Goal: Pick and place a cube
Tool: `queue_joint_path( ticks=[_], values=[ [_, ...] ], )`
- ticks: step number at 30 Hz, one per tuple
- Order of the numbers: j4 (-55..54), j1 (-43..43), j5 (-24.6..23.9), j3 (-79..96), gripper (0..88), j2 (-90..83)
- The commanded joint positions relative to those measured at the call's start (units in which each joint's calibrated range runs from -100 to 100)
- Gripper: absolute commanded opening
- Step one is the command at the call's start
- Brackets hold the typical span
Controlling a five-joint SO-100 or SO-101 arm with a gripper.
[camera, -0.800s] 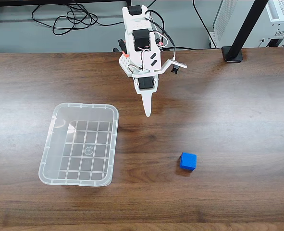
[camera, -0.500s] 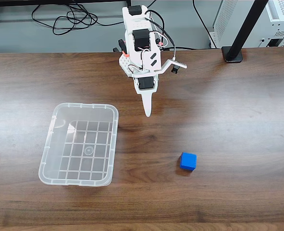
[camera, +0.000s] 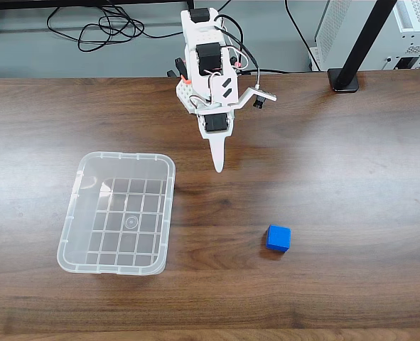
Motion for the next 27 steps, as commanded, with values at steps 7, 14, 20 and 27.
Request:
queue_joint_path(
  ticks=[7, 14, 20, 27],
  values=[
    [-0.89, 0.13, 0.1, -0.89, 8.8, -0.73],
    [-0.89, 0.13, 0.1, -0.89, 8.8, -0.73],
    [-0.89, 0.13, 0.1, -0.89, 8.8, -0.73],
    [-0.89, -0.16, 0.15, -0.89, 8.8, -0.73]
  ],
)
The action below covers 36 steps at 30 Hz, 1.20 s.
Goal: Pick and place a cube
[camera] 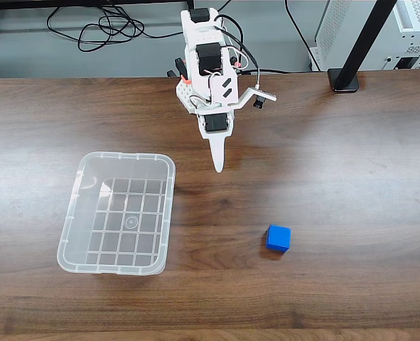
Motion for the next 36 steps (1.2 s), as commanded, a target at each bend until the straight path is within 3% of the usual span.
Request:
queue_joint_path(
  ticks=[1, 12, 27, 31, 36],
  values=[
    [-0.89, -0.68, 0.15, -0.89, 9.2, -0.73],
    [-0.89, -2.37, 0.15, -0.89, 9.0, -0.73],
    [-1.48, -10.88, -0.27, -0.71, 8.7, -0.73],
    [-1.57, -10.3, -0.32, -0.71, 1.4, -0.73],
    [-5.32, -10.22, -0.32, -0.89, 2.6, -0.73]
  ],
)
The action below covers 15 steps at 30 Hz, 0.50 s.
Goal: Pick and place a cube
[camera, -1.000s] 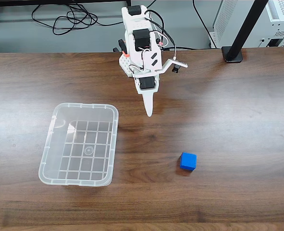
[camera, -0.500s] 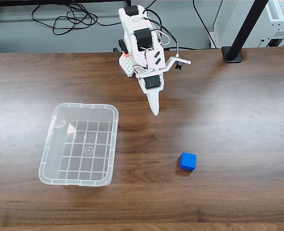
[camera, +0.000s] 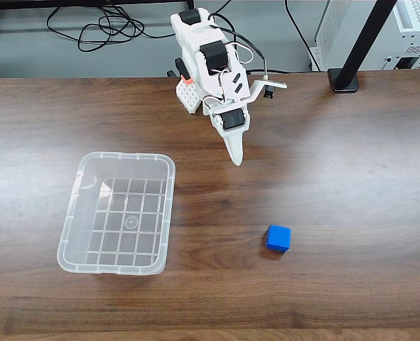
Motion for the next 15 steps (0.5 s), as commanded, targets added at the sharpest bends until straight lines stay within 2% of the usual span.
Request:
queue_joint_path(
  ticks=[1, 6, 11, 15],
  values=[
    [-4.23, -0.08, -0.64, -0.98, 2.6, -0.73],
    [-4.82, 1.61, -3.81, -2.24, 2.6, 0.26],
    [-4.91, 6.83, -4.07, -6.01, 2.6, 0.35],
    [-4.4, 6.83, -4.12, -10.76, 2.7, 3.73]
  ],
)
